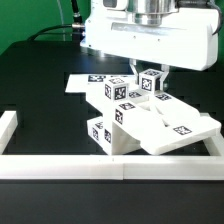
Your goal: Assemble chair
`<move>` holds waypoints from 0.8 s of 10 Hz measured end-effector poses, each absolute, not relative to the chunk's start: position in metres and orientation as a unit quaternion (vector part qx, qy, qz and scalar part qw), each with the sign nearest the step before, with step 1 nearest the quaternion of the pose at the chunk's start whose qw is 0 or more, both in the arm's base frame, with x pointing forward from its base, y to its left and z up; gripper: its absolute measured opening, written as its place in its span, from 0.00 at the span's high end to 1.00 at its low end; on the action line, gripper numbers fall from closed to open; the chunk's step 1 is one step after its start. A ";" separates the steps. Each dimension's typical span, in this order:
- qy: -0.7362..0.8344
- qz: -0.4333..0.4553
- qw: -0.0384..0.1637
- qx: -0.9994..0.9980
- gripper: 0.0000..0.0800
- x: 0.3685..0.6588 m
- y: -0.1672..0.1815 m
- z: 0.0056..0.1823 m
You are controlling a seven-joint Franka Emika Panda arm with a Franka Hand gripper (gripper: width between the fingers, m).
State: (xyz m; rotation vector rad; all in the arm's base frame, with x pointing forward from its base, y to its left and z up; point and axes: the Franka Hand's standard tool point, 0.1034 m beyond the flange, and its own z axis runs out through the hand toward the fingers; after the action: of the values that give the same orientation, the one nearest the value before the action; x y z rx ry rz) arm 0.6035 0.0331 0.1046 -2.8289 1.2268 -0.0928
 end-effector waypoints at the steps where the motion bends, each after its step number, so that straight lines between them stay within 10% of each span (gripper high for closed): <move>1: 0.409 -0.029 0.030 -0.912 0.66 0.604 0.033 0.105; 8: 0.571 -0.019 0.045 -0.820 0.66 0.604 0.038 0.105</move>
Offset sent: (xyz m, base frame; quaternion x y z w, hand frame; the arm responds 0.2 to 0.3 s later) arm 0.0000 0.0000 0.0000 0.0000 0.0000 0.1296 0.9916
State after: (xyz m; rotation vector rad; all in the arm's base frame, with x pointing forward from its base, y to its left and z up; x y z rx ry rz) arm 0.6041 0.0382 0.1051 -2.5030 1.7434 -0.0575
